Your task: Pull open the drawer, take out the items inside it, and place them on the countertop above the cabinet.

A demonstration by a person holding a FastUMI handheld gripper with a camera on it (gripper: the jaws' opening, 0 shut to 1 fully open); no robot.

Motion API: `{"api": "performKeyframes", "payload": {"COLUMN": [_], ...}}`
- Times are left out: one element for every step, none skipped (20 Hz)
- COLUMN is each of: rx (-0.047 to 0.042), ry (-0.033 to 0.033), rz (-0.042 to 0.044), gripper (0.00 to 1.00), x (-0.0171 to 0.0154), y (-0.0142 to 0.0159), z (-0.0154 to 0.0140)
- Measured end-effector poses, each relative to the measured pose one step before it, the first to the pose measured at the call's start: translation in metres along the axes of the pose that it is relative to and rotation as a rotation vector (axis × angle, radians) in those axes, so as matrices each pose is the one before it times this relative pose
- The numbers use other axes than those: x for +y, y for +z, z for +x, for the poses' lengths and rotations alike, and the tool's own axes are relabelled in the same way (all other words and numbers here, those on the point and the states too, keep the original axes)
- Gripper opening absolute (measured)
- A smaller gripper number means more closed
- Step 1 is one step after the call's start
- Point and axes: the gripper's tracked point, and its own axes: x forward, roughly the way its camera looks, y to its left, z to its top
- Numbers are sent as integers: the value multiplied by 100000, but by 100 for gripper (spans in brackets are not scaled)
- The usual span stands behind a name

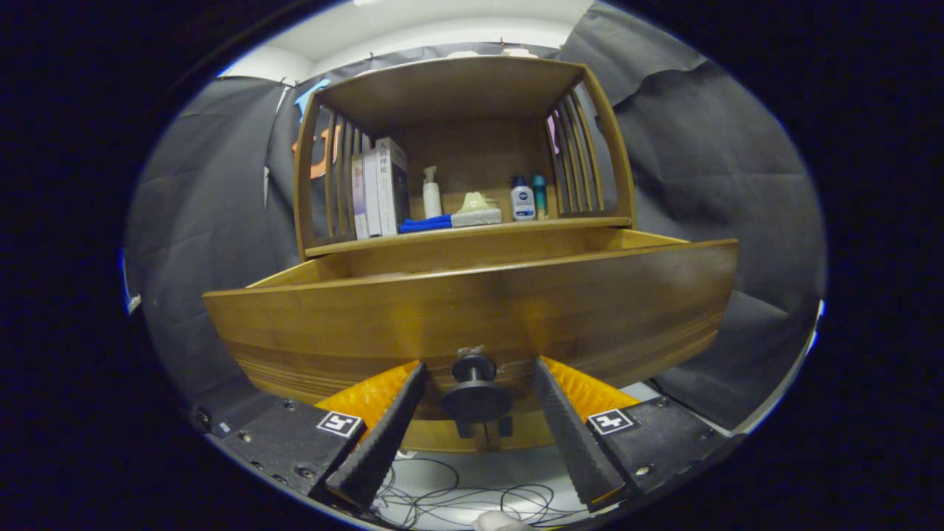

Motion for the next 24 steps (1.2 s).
{"api": "performKeyframes", "payload": {"rx": [-127, -251, -788, -249, -634, 363, -218, 195, 247, 64, -203, -1196, -365, 922, 418, -598, 298, -779, -218, -64, -167, 119, -192, -569], "ry": [-145, -31, -68, -182, -220, -89, -97, -91, -167, -357, -433, -396, -695, -333, -535, -568, -173, -144, -75, -171, -115, -24, -66, -156], "rz": [-363, -54, -196, -1085, -581, -483, 23, 134, -322, -480, -395, -790, -542, -295, -485, 97, -80, 356, -28, -224, -36, 145, -165, -532], "gripper": [97, 97, 97, 97, 97, 97, 97, 97, 97, 97, 97, 97, 97, 97, 97, 98, 98, 97, 97, 97, 97, 97, 97, 97], "x": [5, 19, 91, 5, 32, 9, 39, 88, 49, 70, 45, 74, 92, 340, 76, 120, 110, 121, 49, 76, 39, 67, 30, 64], "y": [207, 193, 118, 30, 159, 119, 216, 67, 138, 215, 652, 522, 483, -257, 565, -144, 3, 209, 69, 119, 62, 116, 104, 79], "z": [287, 356, 429, 358, 364, 405, 468, 546, 634, 609, 1494, 573, 968, 768, 663, 590, 505, 458, 572, 567, 537, 463, 447, 455]}}
